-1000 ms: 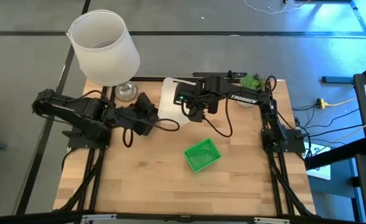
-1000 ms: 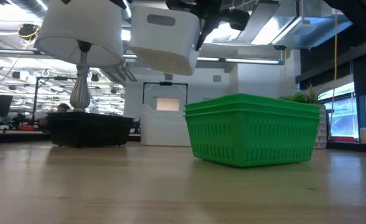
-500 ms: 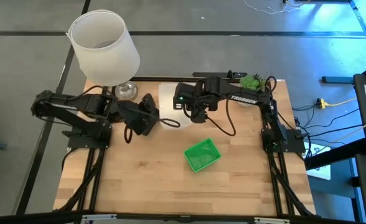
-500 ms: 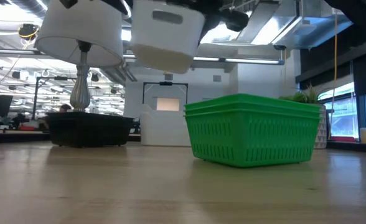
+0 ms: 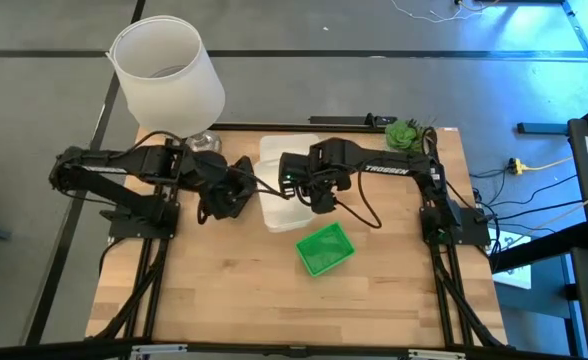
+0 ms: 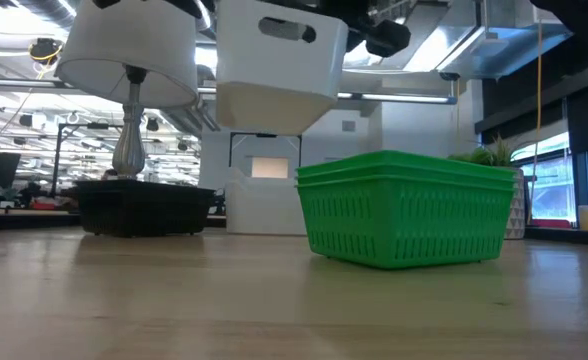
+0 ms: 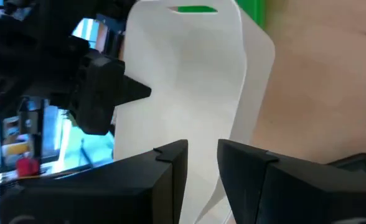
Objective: Stack baskets by color
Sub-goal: Stack the right white bin on the left white bins
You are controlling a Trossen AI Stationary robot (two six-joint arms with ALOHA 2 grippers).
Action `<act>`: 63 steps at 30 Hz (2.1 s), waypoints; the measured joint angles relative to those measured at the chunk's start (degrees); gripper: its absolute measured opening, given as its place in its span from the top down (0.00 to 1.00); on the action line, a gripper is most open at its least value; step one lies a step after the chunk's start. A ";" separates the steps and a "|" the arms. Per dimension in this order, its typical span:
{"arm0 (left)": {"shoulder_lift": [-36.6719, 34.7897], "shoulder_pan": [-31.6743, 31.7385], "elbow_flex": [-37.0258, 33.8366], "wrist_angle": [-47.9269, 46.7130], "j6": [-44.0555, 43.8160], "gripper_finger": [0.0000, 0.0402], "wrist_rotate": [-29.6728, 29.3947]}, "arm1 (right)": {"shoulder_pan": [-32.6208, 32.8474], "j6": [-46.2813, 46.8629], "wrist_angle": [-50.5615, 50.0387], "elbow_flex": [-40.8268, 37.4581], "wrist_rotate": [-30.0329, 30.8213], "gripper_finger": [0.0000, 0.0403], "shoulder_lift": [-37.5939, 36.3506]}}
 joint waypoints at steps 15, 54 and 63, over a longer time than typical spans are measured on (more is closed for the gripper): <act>8.41 0.86 0.08 -0.86 -2.80 0.80 6.48 | 1.56 0.24 0.72 -0.57 0.12 1.00 0.02; 13.22 0.80 -0.04 -0.43 -5.42 0.98 4.47 | 1.64 0.03 0.62 -0.59 0.10 1.00 -0.09; 13.22 0.76 -0.07 -0.17 -5.44 1.00 4.58 | 1.58 0.49 1.89 -0.59 -3.14 0.94 -0.11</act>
